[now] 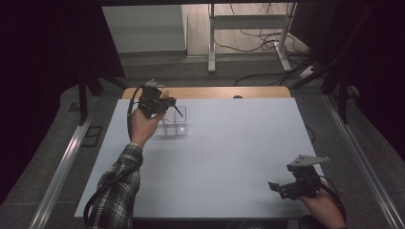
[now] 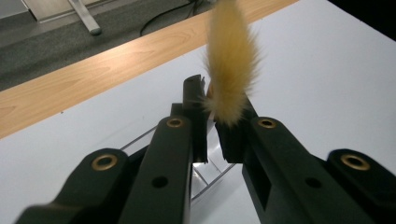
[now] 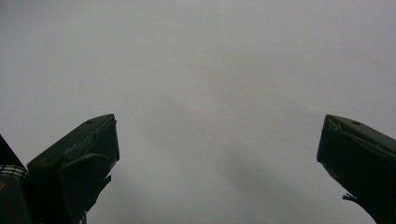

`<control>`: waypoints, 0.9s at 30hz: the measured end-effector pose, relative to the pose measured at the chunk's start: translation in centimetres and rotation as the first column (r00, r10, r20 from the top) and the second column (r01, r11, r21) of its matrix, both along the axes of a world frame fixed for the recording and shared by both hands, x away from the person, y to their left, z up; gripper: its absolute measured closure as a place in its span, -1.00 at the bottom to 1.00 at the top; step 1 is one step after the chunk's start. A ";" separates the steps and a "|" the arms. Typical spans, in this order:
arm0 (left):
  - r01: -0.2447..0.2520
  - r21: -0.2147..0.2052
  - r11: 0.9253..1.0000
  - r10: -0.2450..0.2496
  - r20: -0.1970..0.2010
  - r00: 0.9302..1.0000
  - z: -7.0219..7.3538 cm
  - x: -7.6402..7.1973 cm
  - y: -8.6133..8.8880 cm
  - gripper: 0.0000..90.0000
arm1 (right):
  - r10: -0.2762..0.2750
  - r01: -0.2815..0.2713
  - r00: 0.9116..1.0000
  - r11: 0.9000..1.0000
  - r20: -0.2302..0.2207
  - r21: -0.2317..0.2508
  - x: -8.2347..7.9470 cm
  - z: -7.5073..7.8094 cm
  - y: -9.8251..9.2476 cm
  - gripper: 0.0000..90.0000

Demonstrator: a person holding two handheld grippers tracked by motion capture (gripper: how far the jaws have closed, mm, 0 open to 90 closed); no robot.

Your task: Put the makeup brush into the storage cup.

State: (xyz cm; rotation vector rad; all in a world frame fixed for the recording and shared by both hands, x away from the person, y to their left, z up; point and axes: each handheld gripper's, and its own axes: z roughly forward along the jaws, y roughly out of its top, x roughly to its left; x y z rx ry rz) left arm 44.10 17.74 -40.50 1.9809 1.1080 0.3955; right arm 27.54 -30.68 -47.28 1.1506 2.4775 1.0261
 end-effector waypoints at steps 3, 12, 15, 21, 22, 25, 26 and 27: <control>0.002 0.001 1.000 -0.002 -0.004 1.000 -0.3 0.1 -0.1 0.84 | 0.000 0.000 1.000 1.000 -0.001 -0.002 0.0 0.0 0.0 -1.00; 0.006 0.008 1.000 -0.006 -0.021 1.000 -1.2 0.3 -0.6 0.85 | 0.004 -0.004 1.000 1.000 -0.003 -0.002 0.0 0.0 0.0 -1.00; 0.006 0.008 1.000 -0.006 -0.024 1.000 -1.5 0.3 -0.7 0.84 | 0.005 -0.005 1.000 1.000 -0.005 -0.002 0.0 0.0 0.0 -1.00; 0.011 0.012 1.000 -0.010 -0.033 0.999 -2.2 0.4 -1.0 0.84 | 0.007 -0.007 1.000 1.000 -0.007 -0.001 0.0 0.0 0.0 -1.00; 0.011 0.015 1.000 -0.010 -0.033 0.999 -2.3 0.4 -1.1 0.85 | 0.006 -0.006 1.000 1.000 -0.006 -0.001 0.0 -0.1 0.0 -1.00; 0.013 0.019 1.000 -0.013 -0.038 0.999 -2.7 0.4 -1.3 0.84 | 0.007 -0.007 1.000 1.000 -0.007 0.000 0.1 -0.1 0.0 -1.00; 0.016 0.023 1.000 -0.015 -0.037 0.999 -2.8 0.4 -1.4 0.84 | 0.007 -0.007 1.000 1.000 -0.008 -0.001 0.1 -0.1 0.0 -1.00; 0.015 0.023 1.000 -0.014 -0.040 0.999 -2.9 0.4 -1.4 0.84 | 0.007 -0.007 1.000 1.000 -0.009 -0.002 0.1 0.0 0.0 -1.00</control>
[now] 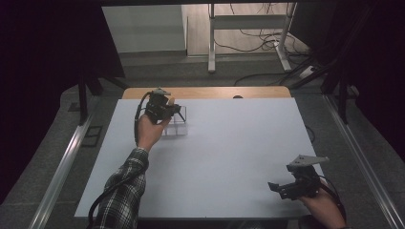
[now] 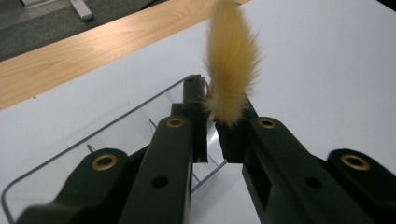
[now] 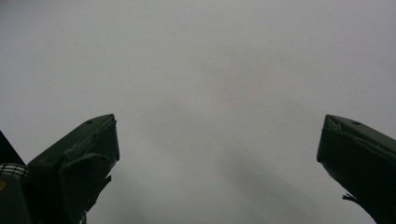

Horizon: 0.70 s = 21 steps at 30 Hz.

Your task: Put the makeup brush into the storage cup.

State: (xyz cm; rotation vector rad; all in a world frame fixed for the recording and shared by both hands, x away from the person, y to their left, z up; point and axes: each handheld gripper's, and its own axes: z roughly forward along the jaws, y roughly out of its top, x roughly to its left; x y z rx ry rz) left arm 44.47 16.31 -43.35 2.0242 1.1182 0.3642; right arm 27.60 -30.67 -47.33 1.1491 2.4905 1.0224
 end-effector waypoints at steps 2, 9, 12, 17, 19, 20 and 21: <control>0.003 0.008 1.000 -0.003 -0.002 1.000 -0.2 0.0 -0.1 0.84 | 0.000 0.000 1.000 1.000 0.000 0.000 0.0 0.0 0.0 -1.00; 0.010 0.024 1.000 -0.009 -0.015 1.000 -1.2 0.0 -0.4 0.84 | 0.002 -0.002 1.000 1.000 -0.003 -0.002 0.0 0.0 0.0 -1.00; 0.011 0.024 1.000 -0.010 -0.021 1.000 -1.5 0.0 -0.5 0.84 | 0.000 0.000 1.000 1.000 -0.006 -0.001 0.0 0.0 0.0 -1.00; 0.013 0.009 1.000 -0.013 -0.028 1.000 -1.6 -0.1 -0.5 0.80 | 0.001 -0.001 1.000 1.000 -0.006 0.000 0.0 0.0 0.0 -1.00; 0.002 0.000 1.000 -0.002 -0.019 1.000 -1.4 0.0 -0.5 0.50 | 0.001 -0.001 1.000 1.000 -0.006 -0.001 0.0 0.0 0.0 -1.00; -0.006 0.002 1.000 0.006 -0.010 1.000 -1.3 -0.1 -0.5 0.30 | 0.001 -0.001 1.000 1.000 -0.006 -0.001 0.0 0.0 0.0 -1.00; -0.014 -0.003 1.000 0.014 0.001 1.000 -1.0 0.0 -0.4 0.14 | 0.001 -0.001 1.000 1.000 -0.006 -0.001 0.0 0.0 0.0 -1.00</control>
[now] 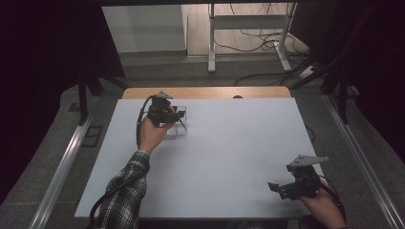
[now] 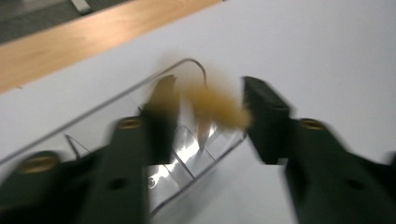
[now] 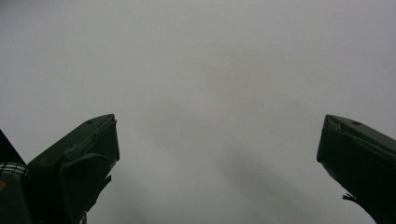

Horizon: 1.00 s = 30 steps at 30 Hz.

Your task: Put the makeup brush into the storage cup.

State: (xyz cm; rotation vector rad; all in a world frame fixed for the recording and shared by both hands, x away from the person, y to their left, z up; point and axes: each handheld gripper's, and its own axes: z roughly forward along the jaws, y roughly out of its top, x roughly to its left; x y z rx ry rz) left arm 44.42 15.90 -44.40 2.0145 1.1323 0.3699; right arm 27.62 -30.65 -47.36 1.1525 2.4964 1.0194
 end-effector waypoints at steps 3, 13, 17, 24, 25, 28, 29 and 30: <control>0.001 -0.011 1.000 -0.001 -0.007 1.000 0.4 0.1 0.1 -0.41 | 0.000 0.000 1.000 1.000 -0.001 0.000 0.0 0.0 0.0 -1.00; 0.034 0.032 0.999 -0.033 -0.016 0.999 0.8 -0.1 -0.3 -0.96 | 0.000 0.000 1.000 1.000 -0.001 -0.002 0.0 0.0 0.0 -1.00; 0.045 0.044 0.998 -0.045 -0.014 0.999 0.9 -0.2 -0.3 -0.97 | -0.001 0.001 1.000 1.000 -0.002 -0.002 0.0 0.0 0.0 -1.00; 0.071 0.070 0.995 -0.071 -0.006 0.997 1.5 -0.8 -0.3 -0.99 | -0.001 0.001 1.000 1.000 -0.002 0.000 0.0 0.0 0.0 -1.00; 0.075 0.071 0.995 -0.075 -0.008 0.997 1.5 -0.9 -0.3 -0.99 | -0.002 0.002 1.000 1.000 -0.002 0.001 0.0 0.0 0.0 -1.00; 0.085 0.082 0.993 -0.084 -0.007 0.996 1.6 -1.3 -0.3 -1.00 | -0.003 0.003 1.000 1.000 0.000 0.006 0.0 0.0 0.0 -1.00; 0.086 0.083 0.993 -0.086 -0.008 0.996 1.7 -1.4 -0.3 -1.00 | -0.004 0.004 1.000 1.000 0.000 0.007 0.0 0.0 0.0 -1.00; 0.090 0.082 0.993 -0.090 -0.008 0.996 1.7 -1.5 -0.2 -1.00 | -0.005 0.005 1.000 1.000 0.000 0.007 0.0 0.0 0.0 -1.00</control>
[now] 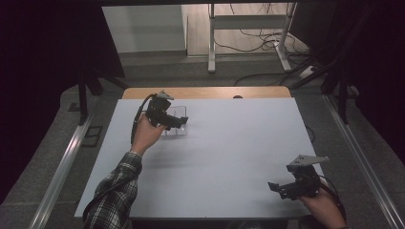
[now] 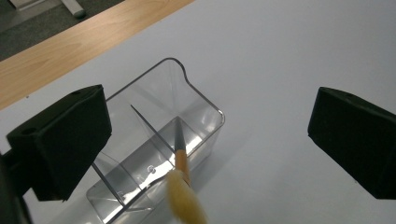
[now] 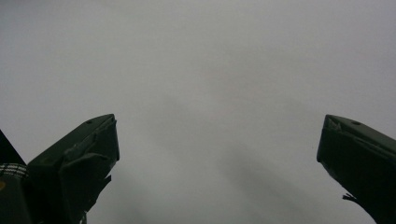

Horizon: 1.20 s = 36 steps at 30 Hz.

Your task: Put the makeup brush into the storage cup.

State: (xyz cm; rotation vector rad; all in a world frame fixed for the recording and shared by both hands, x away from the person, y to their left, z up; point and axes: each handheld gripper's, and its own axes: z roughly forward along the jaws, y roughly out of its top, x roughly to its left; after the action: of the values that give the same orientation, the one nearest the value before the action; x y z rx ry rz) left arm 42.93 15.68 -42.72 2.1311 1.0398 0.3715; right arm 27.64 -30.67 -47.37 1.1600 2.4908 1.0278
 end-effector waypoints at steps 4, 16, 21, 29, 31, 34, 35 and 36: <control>0.003 0.002 1.000 -0.003 0.003 1.000 0.0 -0.6 0.2 -1.00 | -0.005 0.005 1.000 1.000 -0.001 0.000 0.0 0.0 0.0 -1.00; -0.015 -0.020 1.000 0.016 0.018 1.000 -0.2 -2.2 1.5 -1.00 | -0.014 0.014 1.000 1.000 0.001 -0.003 0.0 0.0 0.0 -1.00; -0.018 -0.033 0.999 0.019 0.019 1.000 -0.2 -2.8 2.0 -1.00 | -0.014 0.014 1.000 1.000 0.000 -0.004 0.0 0.0 0.0 -1.00; -0.011 -0.037 0.999 0.012 0.024 1.000 -0.6 -4.0 2.5 -1.00 | -0.014 0.014 1.000 1.000 -0.002 -0.005 0.0 0.0 0.0 -1.00; -0.010 -0.037 0.999 0.011 0.025 1.000 -0.7 -4.3 2.6 -1.00 | -0.014 0.014 1.000 1.000 -0.002 -0.006 0.0 0.0 0.0 -1.00; -0.009 -0.038 0.999 0.010 0.027 1.000 -1.0 -4.8 2.7 -1.00 | -0.014 0.014 1.000 1.000 -0.002 -0.007 0.0 0.0 0.0 -1.00; -0.006 -0.036 0.999 0.007 0.028 1.000 -1.1 -5.0 2.8 -1.00 | -0.014 0.014 1.000 1.000 -0.002 -0.007 0.0 0.0 0.0 -1.00; -0.007 -0.042 0.999 0.008 0.026 1.000 -1.2 -5.1 2.8 -1.00 | -0.014 0.014 1.000 1.000 -0.002 -0.007 0.0 0.0 0.0 -1.00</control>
State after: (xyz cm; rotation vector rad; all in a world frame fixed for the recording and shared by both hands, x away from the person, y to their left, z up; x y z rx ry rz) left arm 37.82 18.49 -43.97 2.0802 1.0324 0.3779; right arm 27.63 -30.67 -47.37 1.1752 2.4821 1.0144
